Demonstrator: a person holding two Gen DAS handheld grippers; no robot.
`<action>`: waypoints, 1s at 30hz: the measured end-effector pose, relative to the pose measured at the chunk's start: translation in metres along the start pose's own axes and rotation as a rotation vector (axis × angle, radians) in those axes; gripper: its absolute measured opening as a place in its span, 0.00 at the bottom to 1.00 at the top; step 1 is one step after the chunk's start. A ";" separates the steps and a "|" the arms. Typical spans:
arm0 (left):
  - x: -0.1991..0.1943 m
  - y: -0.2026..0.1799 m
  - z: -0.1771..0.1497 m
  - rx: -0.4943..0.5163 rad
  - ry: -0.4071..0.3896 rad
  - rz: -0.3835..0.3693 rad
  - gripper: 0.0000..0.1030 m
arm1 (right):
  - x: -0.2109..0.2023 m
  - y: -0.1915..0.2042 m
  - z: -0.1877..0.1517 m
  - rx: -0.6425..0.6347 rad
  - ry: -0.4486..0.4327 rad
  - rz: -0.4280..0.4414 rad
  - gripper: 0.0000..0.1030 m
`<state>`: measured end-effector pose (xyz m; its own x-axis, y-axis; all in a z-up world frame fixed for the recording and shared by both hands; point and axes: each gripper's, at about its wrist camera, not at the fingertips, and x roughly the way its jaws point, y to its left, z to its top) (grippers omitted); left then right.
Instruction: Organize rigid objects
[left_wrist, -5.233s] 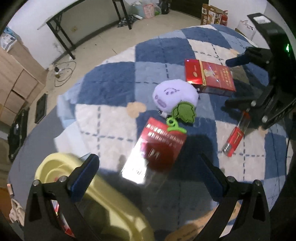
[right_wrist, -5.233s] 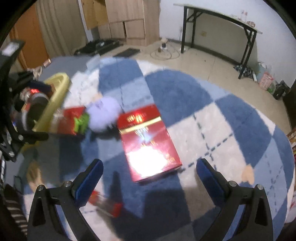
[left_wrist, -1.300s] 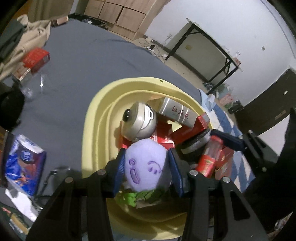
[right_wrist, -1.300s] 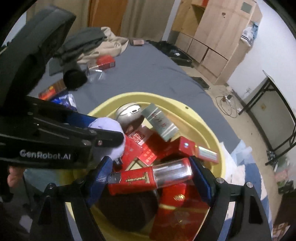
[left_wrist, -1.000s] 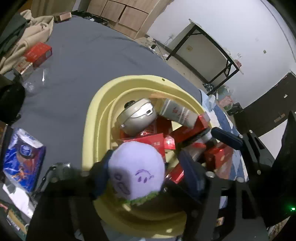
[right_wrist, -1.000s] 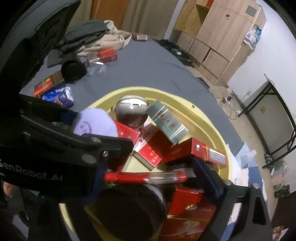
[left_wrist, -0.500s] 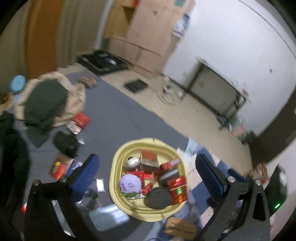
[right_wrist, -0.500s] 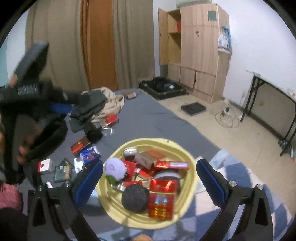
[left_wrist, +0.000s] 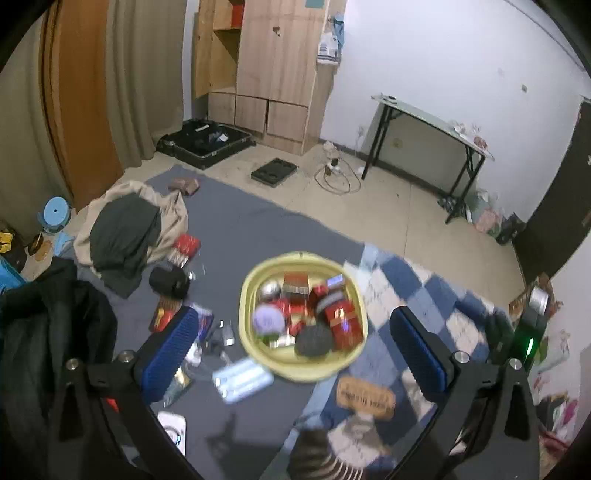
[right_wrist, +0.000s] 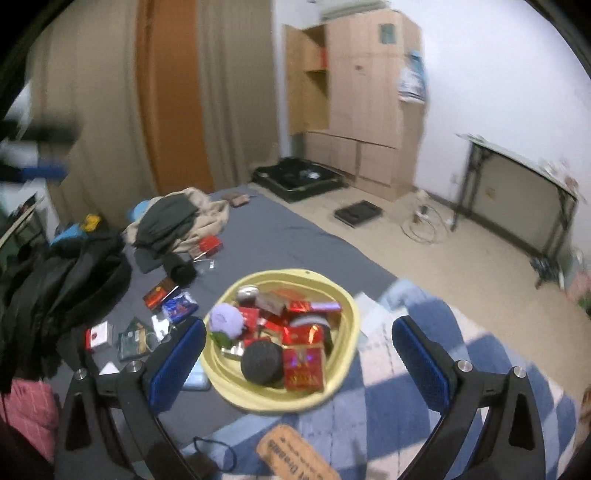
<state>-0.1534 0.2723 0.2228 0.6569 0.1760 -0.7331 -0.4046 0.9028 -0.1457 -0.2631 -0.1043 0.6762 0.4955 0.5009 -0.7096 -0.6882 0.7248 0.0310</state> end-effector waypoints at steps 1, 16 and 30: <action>-0.001 0.001 -0.006 -0.002 0.008 -0.007 1.00 | -0.004 0.001 0.000 0.017 0.011 -0.012 1.00; -0.022 -0.031 -0.066 0.092 0.021 -0.023 1.00 | -0.130 0.062 -0.018 -0.093 -0.023 -0.176 1.00; 0.187 -0.023 -0.160 -0.031 0.085 0.045 1.00 | 0.055 -0.002 -0.114 -0.109 0.083 -0.054 1.00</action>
<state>-0.1228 0.2222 -0.0172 0.5815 0.1807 -0.7932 -0.4527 0.8820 -0.1310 -0.2949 -0.1323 0.5571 0.4906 0.4185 -0.7643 -0.7178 0.6914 -0.0821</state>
